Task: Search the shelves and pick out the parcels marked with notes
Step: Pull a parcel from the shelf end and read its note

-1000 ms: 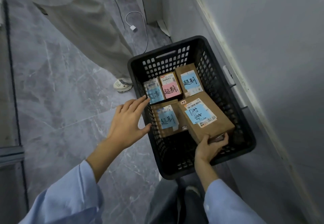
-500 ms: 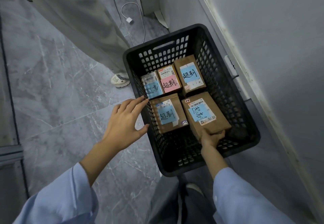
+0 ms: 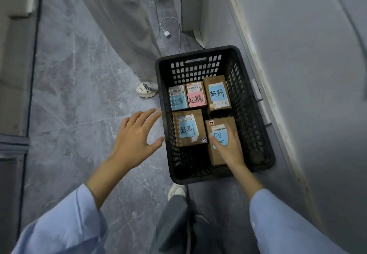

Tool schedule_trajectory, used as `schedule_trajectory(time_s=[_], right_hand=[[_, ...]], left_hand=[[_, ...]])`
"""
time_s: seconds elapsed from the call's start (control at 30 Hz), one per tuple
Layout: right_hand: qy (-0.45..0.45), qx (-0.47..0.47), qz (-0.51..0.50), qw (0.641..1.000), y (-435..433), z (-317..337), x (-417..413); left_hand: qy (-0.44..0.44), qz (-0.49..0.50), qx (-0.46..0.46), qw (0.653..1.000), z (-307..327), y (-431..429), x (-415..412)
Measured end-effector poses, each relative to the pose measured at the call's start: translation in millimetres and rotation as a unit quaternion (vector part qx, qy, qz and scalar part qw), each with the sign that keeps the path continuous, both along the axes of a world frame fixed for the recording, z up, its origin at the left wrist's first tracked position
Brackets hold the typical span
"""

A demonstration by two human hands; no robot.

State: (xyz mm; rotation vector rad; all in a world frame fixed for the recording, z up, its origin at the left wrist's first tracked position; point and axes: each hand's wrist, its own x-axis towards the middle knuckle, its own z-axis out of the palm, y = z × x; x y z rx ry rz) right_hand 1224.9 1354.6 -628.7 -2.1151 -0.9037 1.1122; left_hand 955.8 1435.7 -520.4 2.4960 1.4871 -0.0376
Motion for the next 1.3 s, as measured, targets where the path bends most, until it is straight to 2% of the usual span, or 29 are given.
schedule_trajectory(time_s=[0.13,0.3,0.53,0.77,1.03,1.3], right_hand=[[-0.087,-0.014,0.156,0.984,6,48,-6],[-0.183,0.035,0.306,0.934,17,117,-41],[-0.221,0.140,0.458,0.850,29,217,-141],[-0.204,0.234,0.600,0.738,16,314,-296],[-0.159,0.345,0.686,0.620,-34,408,-474],[-0.123,0.408,0.729,0.535,-75,495,-636]], left_hand=[[0.000,0.072,0.012,0.997,30,-29,-17],[0.016,0.158,0.033,0.987,75,-68,-49],[0.047,0.294,0.060,0.953,157,-132,-132],[0.074,0.440,0.116,0.887,248,-229,-240],[0.087,0.586,0.161,0.789,331,-344,-347],[0.118,0.673,0.208,0.700,402,-409,-462]])
